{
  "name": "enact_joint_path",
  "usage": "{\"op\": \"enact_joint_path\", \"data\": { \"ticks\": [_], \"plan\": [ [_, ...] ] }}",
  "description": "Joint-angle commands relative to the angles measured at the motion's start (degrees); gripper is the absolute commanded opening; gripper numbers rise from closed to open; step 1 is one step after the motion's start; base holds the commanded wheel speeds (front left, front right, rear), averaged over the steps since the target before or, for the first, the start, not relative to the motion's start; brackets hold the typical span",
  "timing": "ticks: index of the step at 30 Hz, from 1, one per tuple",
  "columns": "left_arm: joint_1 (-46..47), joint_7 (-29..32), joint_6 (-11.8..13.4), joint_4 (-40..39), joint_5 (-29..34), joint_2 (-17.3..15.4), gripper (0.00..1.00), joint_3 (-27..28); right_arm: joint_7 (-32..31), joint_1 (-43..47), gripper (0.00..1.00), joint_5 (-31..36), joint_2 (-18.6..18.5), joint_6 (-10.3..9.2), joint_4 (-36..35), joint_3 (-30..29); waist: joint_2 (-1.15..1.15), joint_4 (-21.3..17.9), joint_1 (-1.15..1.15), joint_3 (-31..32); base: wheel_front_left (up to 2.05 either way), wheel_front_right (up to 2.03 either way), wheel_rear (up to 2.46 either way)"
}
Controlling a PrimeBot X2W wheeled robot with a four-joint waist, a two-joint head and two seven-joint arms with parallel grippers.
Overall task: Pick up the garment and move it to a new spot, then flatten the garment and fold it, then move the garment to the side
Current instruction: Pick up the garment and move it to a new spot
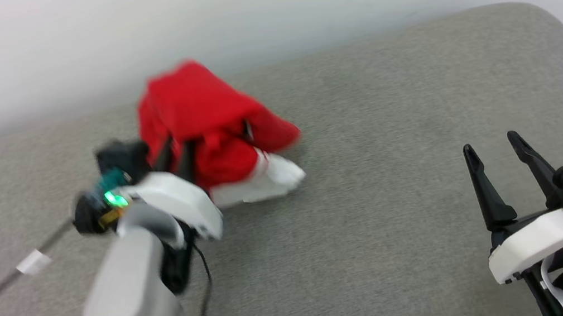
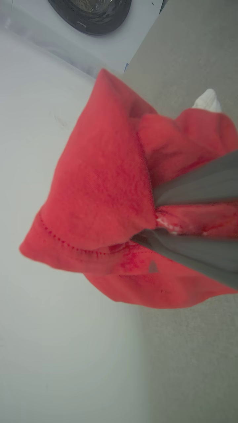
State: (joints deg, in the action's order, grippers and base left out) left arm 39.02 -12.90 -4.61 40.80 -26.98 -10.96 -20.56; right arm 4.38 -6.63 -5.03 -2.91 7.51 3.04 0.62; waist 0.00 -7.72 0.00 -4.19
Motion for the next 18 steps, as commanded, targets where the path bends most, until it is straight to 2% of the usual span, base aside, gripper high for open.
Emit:
{"op": "enact_joint_path", "data": {
  "ticks": [1,9,10,11,18],
  "plan": [
    [-2.7,0.4,-0.2,0.3,-0.5,0.5,0.00,-0.4,-0.2,0.8,1.00,-0.4,0.0,-0.02,-0.3,0.1,0.00,-1.8,0.00,0.1,0.00,0.00,0.00],
    [-14.9,2.3,0.3,3.8,-2.4,4.1,0.00,-3.1,-0.3,1.9,1.00,-1.2,0.0,-0.02,-0.3,0.9,0.00,-3.8,0.00,-0.1,0.00,0.00,0.00],
    [-15.8,2.5,0.7,4.1,-2.0,4.2,0.34,-3.5,-0.3,1.9,1.00,-1.5,0.0,-0.02,-0.2,0.9,0.00,-3.7,0.00,-0.2,0.00,0.00,0.00],
    [-16.6,2.3,0.7,4.4,-2.8,4.6,1.00,-3.4,-0.2,1.8,1.00,-1.5,0.0,-0.03,-0.2,0.8,0.00,-3.5,0.00,-0.2,0.00,0.00,0.00],
    [-17.1,-1.0,2.3,0.7,-1.2,5.4,1.00,-3.9,-0.2,1.9,1.00,-1.2,0.0,-0.03,0.3,0.3,0.00,-0.4,0.00,1.3,0.00,0.00,0.00]
  ]
}}
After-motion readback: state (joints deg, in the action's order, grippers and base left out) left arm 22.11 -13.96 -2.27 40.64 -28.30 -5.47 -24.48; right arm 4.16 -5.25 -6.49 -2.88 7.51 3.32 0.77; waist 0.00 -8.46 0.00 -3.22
